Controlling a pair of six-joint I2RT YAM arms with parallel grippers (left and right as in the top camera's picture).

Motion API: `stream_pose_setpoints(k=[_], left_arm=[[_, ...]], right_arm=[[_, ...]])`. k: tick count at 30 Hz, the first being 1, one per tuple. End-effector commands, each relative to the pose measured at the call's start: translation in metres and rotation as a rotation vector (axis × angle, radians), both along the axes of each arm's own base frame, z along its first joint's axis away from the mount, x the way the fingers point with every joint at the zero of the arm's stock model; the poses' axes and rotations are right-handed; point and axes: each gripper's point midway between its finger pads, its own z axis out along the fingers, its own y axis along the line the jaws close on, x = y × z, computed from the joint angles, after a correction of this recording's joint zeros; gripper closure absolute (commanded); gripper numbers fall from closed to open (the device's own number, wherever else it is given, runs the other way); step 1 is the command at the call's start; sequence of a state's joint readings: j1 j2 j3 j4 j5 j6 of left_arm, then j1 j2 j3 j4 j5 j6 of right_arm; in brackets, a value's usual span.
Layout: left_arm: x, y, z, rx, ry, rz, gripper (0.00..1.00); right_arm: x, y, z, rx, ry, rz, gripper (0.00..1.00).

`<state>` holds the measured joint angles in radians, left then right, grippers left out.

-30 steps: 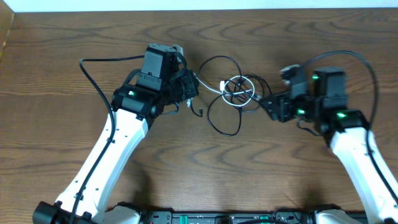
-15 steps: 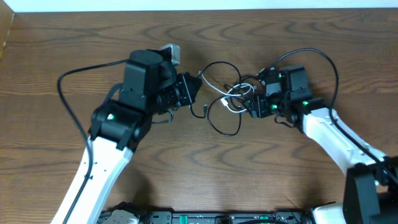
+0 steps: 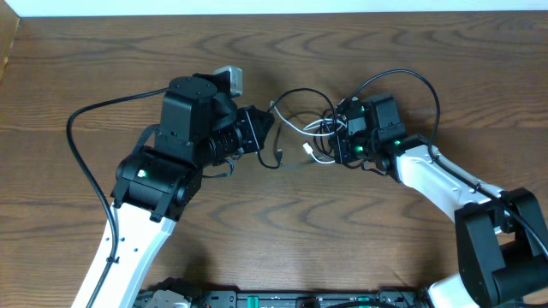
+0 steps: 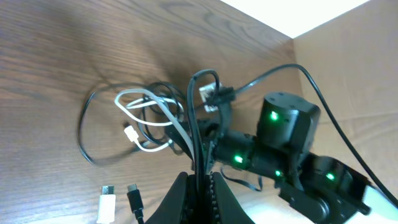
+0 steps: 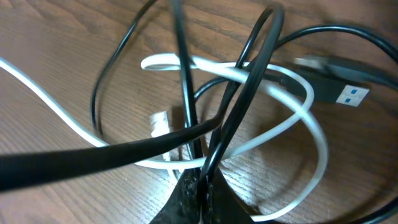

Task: Untangle cables

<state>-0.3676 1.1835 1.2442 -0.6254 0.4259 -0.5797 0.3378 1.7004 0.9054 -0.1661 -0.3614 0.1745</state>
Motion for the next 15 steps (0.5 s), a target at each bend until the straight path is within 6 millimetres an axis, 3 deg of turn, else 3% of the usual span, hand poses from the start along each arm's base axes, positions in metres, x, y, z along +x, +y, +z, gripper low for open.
stream_pose_setpoints(k=[1,7,10,15], left_arm=[[0.012,0.021,-0.002,0.084,-0.034,0.113,0.92],[0.028,0.046,-0.016,0.217,-0.05,0.232,0.93],[0.037,0.058,-0.027,0.296,-0.045,0.281,0.92],[0.047,0.071,-0.057,0.402,0.023,0.332,0.93]], right_arm=[[0.003,0.002,0.029,0.066,-0.027,-0.026,0.99],[0.0,-0.012,0.121,0.142,-0.232,-0.047,0.99],[-0.009,-0.03,0.163,0.145,-0.335,-0.092,0.99],[-0.027,-0.071,0.212,0.111,-0.465,-0.215,0.99]])
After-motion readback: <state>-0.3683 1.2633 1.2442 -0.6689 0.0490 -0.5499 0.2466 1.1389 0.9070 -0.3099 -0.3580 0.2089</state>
